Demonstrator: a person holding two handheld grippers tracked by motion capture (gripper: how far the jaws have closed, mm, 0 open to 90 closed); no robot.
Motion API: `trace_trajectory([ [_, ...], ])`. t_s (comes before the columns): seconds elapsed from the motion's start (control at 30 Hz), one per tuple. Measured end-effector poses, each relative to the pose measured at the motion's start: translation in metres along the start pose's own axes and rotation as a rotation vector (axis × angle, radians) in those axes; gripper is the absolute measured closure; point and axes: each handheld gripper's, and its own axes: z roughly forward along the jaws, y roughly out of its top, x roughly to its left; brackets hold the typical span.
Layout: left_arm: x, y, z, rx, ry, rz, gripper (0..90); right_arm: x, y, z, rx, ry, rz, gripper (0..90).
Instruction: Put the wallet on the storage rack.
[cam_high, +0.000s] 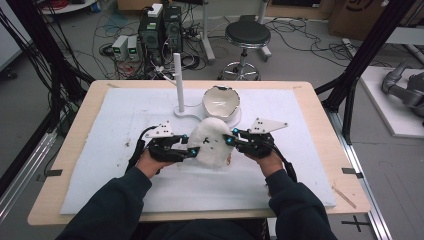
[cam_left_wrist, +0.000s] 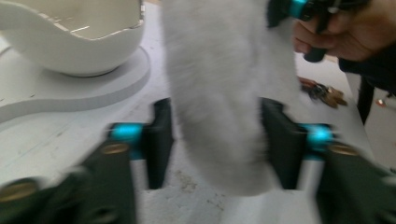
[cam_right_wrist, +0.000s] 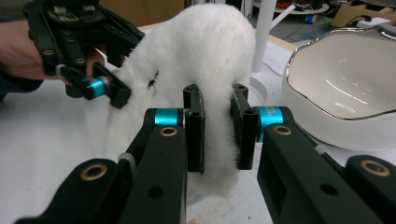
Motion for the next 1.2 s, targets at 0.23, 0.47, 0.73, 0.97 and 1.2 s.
trace_trajectory([
  [0.23, 0.002, 0.003, -0.011, -0.054, 0.023, 0.027, 76.5, -0.001, -0.002, 0.003, 0.027, -0.008, -0.004, 66.6],
  [0.47, 0.002, 0.005, -0.015, -0.099, 0.005, 0.043, 77.4, -0.016, -0.013, 0.016, 0.145, 0.102, 0.143, 46.7],
  [0.73, 0.003, 0.001, -0.005, 0.001, 0.070, 0.001, 52.5, -0.002, -0.004, 0.008, 0.092, 0.017, -0.103, 77.9],
  [0.97, -0.001, 0.002, -0.009, -0.017, 0.039, 0.084, 76.6, 0.002, -0.004, 0.009, 0.072, 0.005, -0.116, 65.9],
  [1.2, 0.006, 0.001, -0.008, 0.007, 0.124, -0.010, 47.6, -0.002, 0.002, 0.003, 0.053, -0.016, -0.121, 77.5],
])
